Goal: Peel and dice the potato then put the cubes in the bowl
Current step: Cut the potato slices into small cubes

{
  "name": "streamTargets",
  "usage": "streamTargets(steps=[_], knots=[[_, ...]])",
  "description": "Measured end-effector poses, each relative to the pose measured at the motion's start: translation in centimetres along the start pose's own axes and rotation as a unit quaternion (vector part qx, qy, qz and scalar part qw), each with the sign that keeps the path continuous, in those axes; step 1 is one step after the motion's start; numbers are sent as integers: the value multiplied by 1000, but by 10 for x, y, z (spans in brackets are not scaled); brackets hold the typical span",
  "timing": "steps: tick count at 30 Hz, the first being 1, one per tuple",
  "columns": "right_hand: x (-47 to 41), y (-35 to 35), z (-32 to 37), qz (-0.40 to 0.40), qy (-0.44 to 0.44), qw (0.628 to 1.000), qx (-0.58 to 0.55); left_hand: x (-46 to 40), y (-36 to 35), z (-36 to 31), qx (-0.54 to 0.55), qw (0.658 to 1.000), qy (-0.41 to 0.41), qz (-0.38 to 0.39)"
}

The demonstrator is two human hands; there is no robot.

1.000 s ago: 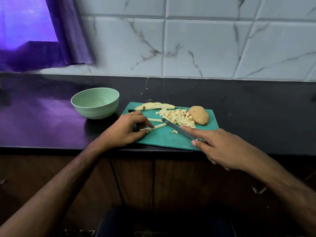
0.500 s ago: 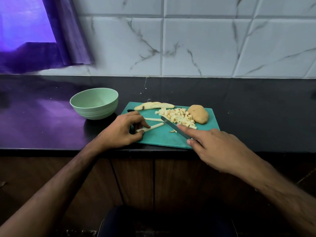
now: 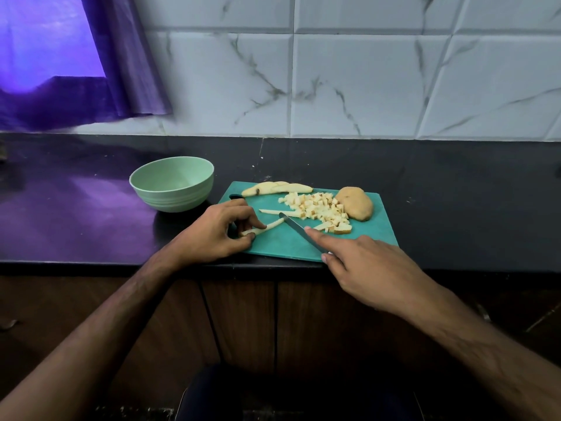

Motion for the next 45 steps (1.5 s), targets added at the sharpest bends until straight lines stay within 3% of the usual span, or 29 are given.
streamTargets(steps=[13,45], knots=[[1,-2,6,2,0,1000,-8,5,-3,-4,24,999,12,43],[-12,6,15,-6,3,1000,-21,9,-1,-7,15,999,14,33]])
Point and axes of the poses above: each hand's wrist, its own x-axis away from the middle knuckle, its own y-axis out of the back of the hand, z = x × y, the point moved 10 cm from there along -x, towards the middle knuckle, and after that the axes turned 12 degrees about x, right-handed, at the moved point
